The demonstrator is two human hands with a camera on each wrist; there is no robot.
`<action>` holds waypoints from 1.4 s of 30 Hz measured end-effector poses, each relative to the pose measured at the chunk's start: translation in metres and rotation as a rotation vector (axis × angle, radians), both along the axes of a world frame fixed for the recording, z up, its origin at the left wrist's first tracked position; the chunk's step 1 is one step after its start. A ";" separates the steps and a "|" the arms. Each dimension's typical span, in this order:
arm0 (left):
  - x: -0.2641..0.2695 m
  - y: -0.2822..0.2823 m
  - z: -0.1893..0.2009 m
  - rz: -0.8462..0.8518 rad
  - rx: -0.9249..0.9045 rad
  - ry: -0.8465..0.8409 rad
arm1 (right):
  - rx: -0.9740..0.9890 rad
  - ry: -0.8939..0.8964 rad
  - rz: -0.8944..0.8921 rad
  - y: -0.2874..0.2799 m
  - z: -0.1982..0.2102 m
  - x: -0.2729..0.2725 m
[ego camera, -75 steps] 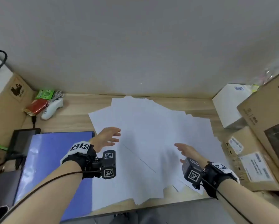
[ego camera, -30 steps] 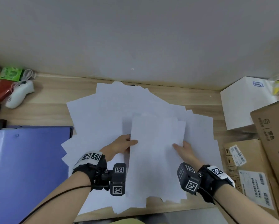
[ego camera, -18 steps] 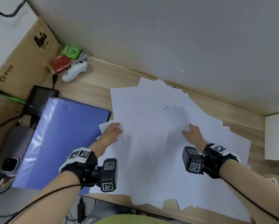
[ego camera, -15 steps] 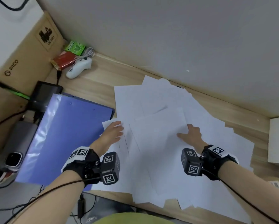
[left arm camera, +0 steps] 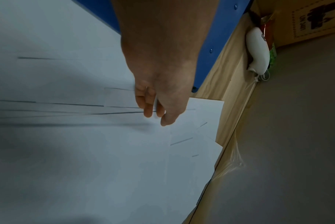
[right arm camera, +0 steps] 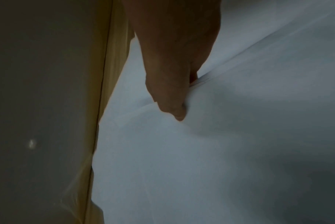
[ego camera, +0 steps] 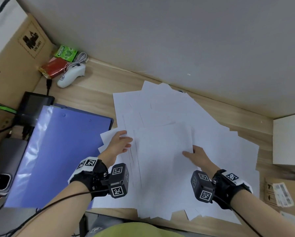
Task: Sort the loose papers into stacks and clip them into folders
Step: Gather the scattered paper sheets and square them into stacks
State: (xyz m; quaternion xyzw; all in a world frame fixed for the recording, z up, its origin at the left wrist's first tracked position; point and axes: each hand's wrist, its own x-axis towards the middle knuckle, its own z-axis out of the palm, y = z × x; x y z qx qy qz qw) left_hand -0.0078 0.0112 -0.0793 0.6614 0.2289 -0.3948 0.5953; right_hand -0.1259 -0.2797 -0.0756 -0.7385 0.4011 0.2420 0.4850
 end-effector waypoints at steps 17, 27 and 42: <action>0.004 -0.026 0.002 0.015 0.059 -0.107 | -0.079 -0.044 -0.110 -0.008 -0.005 0.030; -0.009 -0.037 0.000 -0.151 0.033 -0.076 | 0.192 -0.052 -0.228 0.018 -0.005 -0.001; 0.057 -0.051 0.091 -0.150 -0.241 -0.473 | 0.370 -0.615 -0.187 0.005 0.134 0.061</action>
